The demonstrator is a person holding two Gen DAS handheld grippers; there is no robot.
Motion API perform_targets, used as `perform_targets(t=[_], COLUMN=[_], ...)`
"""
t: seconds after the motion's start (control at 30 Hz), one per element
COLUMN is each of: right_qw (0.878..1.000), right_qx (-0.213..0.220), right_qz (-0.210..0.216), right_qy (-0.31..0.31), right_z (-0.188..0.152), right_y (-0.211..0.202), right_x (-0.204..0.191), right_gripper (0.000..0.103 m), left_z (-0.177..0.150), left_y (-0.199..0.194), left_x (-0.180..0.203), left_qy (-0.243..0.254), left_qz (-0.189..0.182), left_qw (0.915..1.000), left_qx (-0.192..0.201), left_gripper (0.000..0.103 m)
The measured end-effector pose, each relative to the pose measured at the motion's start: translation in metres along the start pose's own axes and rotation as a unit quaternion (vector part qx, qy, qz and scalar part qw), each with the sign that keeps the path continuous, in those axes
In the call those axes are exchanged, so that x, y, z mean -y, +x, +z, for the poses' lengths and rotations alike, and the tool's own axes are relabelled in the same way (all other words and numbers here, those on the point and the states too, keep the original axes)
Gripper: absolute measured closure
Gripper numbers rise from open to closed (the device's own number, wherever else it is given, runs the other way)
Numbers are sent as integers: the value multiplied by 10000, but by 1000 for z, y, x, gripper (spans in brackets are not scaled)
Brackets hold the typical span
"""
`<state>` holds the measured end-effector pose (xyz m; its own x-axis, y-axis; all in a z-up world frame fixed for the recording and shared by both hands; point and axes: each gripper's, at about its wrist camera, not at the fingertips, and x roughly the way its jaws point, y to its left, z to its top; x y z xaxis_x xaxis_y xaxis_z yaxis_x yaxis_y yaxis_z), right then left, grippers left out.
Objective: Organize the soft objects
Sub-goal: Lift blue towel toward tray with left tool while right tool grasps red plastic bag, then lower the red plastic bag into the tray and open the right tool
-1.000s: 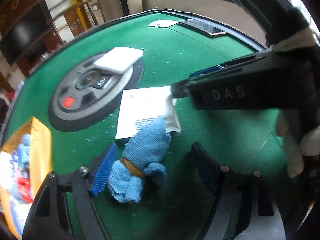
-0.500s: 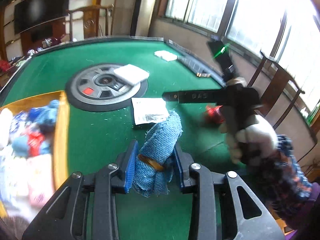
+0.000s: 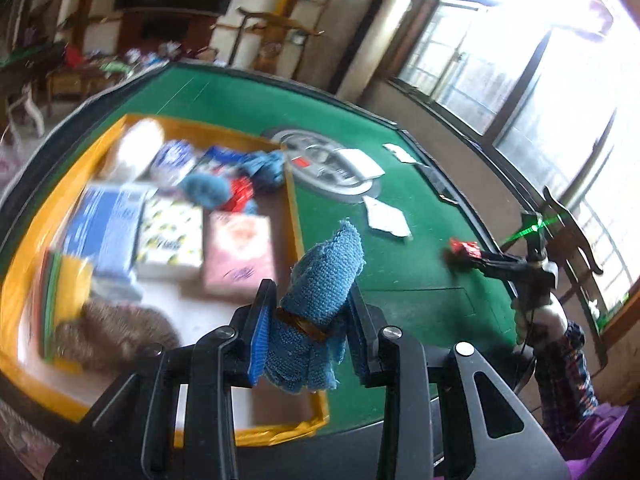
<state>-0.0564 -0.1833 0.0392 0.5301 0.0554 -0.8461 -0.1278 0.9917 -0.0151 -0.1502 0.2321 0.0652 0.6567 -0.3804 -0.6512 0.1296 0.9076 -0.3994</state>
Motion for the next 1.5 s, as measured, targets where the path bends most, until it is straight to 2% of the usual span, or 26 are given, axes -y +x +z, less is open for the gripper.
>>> perform_targets(t=[0.17, 0.23, 0.3, 0.37, 0.43, 0.47, 0.53, 0.67, 0.77, 0.87, 0.97, 1.07, 1.17, 1.3, 1.4, 1.5], right_qw=[9998, 9997, 9995, 9994, 9993, 9993, 9993, 9987, 9963, 9904, 9794, 9630, 9473, 9328, 9274, 9223], right_qx=[99, 151, 181, 177, 126, 125, 125, 208, 379, 523, 535, 314, 19, -245, -440, -698], right_qz=[-125, -188, -202, -130, 5, 86, 107, 412, 723, 1182, 1801, 2496, 2966, 3212, 3300, 3446], right_qy=[68, -23, -169, -276, -345, -341, -335, -195, -257, -480, -739, -967, -1213, -1615, -1708, -1606], right_z=[4, 8, 12, 14, 12, 11, 10, 9, 15, 23, 31, 37, 38, 38, 33, 33], right_y=[12, 13, 14, 16, 17, 16, 15, 0, -17, -35, -44, -42, -34, -20, -10, 5], right_x=[-3, -11, -22, -28, -34, -35, -39, -46, -62, -97, -142, -197, -254, -324, -362, -384], right_gripper=[35, 35, 35, 36, 46, 55, 56, 57, 57, 57, 57, 57, 57, 56, 56, 56], left_z=[-10, -15, -18, -18, -18, -17, -16, -11, -11, -13, -20, -27, -32, -36, -37, -38], left_y=[11, 11, 10, 3, -5, -10, -19, -42, -63, -76, -80, -81, -84, -86, -87, -88], left_x=[-27, -28, -25, -17, -13, -12, -14, -35, -57, -75, -87, -91, -92, -95, -98, -102], left_qy=[-640, -727, -740, -554, -409, -384, -438, -788, -1169, -1478, -1605, -1584, -1457, -1383, -1394, -1436], left_qz=[405, 520, 487, 582, 677, 692, 671, 704, 829, 894, 979, 1213, 1503, 1674, 1641, 1604], left_qw=[9959, 9942, 9941, 9954, 9960, 9962, 9965, 9942, 9878, 9813, 9782, 9758, 9729, 9704, 9709, 9709], left_qx=[-493, -602, -624, -527, -426, -363, -222, 211, 605, 849, 878, 896, 984, 1060, 1045, 1050], left_gripper=[70, 62, 48, 44, 44, 43, 43, 43, 35, 33, 33, 33, 33, 33, 33, 33])
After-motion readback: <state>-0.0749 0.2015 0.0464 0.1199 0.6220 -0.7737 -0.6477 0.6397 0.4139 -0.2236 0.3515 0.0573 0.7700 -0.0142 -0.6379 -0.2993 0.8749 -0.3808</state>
